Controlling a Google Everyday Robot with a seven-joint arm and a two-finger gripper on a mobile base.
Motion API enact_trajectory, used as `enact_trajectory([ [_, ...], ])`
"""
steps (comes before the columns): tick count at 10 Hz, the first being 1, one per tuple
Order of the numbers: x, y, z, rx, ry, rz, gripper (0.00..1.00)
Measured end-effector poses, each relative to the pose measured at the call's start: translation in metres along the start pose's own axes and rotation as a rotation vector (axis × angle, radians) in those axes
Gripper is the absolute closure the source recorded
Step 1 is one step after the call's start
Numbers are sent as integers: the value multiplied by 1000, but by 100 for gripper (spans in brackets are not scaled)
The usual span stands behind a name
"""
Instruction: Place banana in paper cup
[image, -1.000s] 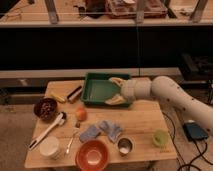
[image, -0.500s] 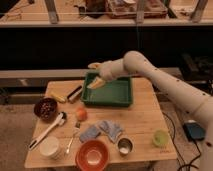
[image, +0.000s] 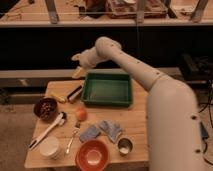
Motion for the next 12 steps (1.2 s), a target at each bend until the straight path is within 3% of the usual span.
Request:
enact_trajectory([
  [3,17,-1,46,-79,70,5,34],
  [6,33,40,81,-166,115,9,34],
  [7,30,55,87,-171,128,3,34],
  [10,16,87,91,-142,136,-38,34],
  [12,12,94,93,-139,135,-48,34],
])
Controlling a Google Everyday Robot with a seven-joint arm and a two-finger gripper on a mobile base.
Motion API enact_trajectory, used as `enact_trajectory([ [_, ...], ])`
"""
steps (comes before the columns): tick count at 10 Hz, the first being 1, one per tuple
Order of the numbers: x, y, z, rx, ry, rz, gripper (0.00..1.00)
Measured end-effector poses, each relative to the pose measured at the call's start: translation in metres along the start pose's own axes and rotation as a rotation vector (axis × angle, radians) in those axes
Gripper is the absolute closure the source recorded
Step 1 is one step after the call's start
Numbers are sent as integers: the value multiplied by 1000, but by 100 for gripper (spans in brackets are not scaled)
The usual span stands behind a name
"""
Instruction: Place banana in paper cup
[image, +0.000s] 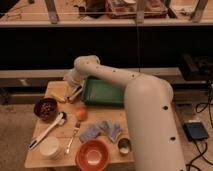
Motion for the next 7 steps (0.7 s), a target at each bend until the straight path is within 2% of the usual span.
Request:
enact_trajectory([
  [3,-2,-3,1,-14,10,-19,34],
  [7,-37,-19,36,-82,24,-92,34],
])
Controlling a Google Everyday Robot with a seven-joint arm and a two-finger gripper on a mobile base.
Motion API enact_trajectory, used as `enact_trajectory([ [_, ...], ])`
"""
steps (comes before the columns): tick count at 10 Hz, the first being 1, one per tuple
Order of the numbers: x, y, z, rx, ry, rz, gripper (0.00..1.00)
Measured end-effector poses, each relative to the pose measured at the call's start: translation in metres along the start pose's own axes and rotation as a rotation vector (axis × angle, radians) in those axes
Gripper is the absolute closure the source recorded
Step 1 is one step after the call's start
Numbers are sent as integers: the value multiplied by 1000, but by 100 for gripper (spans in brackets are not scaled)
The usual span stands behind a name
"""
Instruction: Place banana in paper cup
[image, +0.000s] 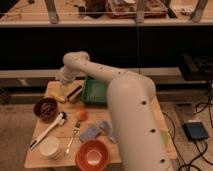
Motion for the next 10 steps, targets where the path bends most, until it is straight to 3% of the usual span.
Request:
enact_trajectory([
  [4,14,-7,44,-58,8,10,34],
  [10,40,-10,89,-85,25,61,34],
])
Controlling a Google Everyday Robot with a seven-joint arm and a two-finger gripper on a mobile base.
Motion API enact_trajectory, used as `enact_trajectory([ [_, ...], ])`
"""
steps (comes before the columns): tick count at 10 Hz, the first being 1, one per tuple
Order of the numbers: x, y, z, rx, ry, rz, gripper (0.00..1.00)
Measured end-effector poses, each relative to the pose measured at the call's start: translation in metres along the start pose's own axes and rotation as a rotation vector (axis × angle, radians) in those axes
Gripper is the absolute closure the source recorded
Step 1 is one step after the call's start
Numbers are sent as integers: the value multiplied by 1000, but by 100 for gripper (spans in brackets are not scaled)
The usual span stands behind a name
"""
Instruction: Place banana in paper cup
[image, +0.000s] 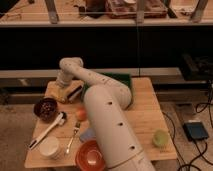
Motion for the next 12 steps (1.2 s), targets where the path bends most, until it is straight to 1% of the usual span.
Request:
enact_trajectory([
  [1,3,2,10,-9,-1,12,34],
  [3,10,6,22,-21,-2,33,34],
  [4,14,9,28,-30,-3,43,36],
  [6,16,10,34,-44,-3,56,51],
  [8,13,13,37,-57,-8,69,74],
  [10,17,14,33,-51,-9,71,92],
  [11,19,16,29,-44,-32,81,99],
  [12,20,18,25,-37,-62,87,100],
])
